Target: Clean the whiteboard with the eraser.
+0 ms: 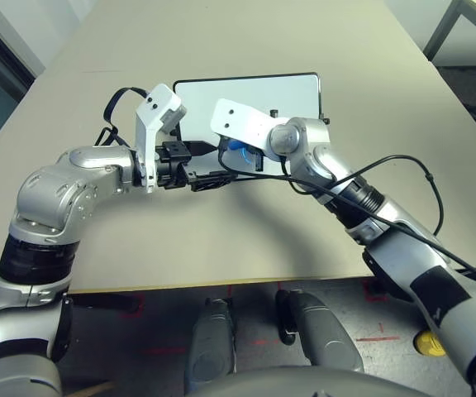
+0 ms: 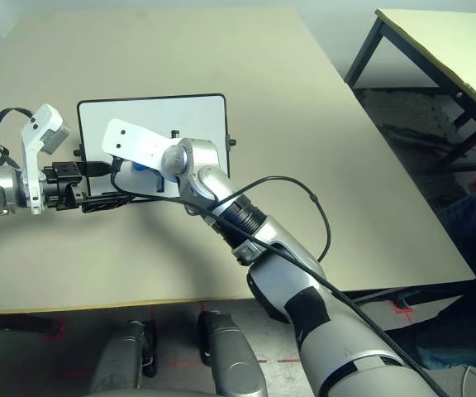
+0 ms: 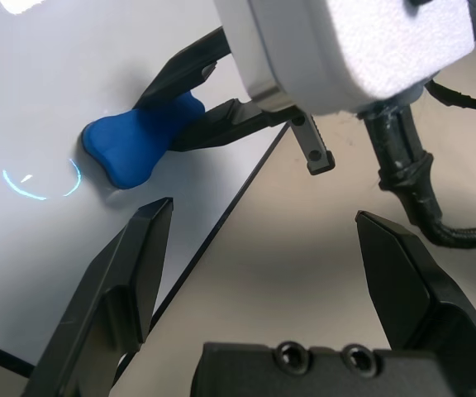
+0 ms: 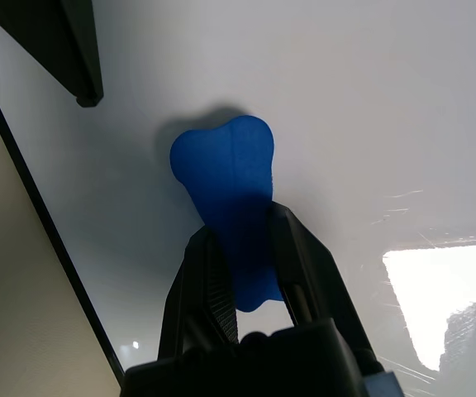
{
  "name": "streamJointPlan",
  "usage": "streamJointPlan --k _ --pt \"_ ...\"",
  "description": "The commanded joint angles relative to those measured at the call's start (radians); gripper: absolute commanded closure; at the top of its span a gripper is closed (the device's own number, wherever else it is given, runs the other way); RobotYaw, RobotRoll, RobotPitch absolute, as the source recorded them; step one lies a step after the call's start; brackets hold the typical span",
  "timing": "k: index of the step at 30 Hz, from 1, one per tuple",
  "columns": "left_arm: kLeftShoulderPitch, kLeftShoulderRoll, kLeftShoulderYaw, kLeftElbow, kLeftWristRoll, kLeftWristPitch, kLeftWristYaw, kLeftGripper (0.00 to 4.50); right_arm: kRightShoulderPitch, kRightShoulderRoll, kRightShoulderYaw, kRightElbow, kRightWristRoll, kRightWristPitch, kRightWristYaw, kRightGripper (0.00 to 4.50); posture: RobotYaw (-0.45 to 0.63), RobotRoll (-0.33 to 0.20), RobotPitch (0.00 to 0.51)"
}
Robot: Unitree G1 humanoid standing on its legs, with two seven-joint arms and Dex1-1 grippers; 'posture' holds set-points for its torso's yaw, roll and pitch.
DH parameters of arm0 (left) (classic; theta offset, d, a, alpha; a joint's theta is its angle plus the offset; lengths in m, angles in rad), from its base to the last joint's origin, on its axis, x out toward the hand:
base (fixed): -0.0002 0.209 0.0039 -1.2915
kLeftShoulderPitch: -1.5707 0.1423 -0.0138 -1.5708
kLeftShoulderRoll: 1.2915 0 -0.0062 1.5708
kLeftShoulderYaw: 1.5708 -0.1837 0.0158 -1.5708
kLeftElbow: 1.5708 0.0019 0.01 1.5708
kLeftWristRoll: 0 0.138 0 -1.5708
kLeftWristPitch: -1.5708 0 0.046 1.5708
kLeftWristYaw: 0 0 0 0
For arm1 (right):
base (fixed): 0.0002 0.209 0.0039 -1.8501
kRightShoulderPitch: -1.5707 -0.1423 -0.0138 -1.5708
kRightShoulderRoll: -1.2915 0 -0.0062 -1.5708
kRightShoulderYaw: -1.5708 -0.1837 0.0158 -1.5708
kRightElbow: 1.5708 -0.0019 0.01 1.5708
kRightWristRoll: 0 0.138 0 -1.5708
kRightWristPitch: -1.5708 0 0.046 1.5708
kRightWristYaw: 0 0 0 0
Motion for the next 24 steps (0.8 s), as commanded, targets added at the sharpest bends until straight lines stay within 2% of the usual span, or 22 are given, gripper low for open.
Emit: streamJointPlan --k 1,24 --pt "0.009 0.002 0.000 -0.019 -0.006 0.013 0.001 0.00 0.032 -0.045 0.011 0.084 -0.009 0.007 -0.007 3.72 -0.04 0.000 0.190" --pt "-0.010 0.005 -0.013 -0.015 -0.003 0.023 -0.011 0.00 0.210 -0.394 -0.091 -0.133 0.014 0.115 0.056 3.72 -0.06 0.000 0.194"
